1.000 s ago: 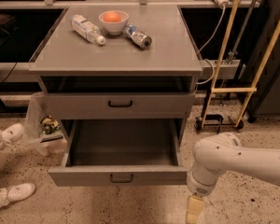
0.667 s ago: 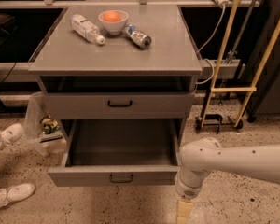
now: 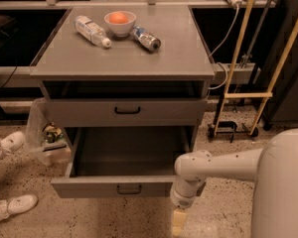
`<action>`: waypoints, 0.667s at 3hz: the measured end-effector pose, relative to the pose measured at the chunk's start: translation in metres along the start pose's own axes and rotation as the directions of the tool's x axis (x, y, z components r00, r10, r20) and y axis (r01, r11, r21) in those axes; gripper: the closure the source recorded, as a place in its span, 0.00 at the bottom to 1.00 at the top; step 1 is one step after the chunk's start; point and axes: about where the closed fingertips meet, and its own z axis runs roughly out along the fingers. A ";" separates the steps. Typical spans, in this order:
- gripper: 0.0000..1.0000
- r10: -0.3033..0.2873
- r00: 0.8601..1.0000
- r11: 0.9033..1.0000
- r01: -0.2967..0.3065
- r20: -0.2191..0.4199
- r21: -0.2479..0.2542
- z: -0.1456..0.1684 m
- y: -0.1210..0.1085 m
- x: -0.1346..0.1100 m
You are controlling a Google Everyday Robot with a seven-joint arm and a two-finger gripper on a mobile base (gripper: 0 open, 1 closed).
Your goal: Close middle drawer
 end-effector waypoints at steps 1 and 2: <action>0.00 0.085 0.993 0.989 -0.094 0.078 0.115 -0.023 -0.026 -0.008; 0.00 0.158 0.975 0.958 -0.189 0.153 0.214 -0.050 -0.058 -0.029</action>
Offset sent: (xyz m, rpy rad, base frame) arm 0.1245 0.0261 0.0713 0.0819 -0.3204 -0.3540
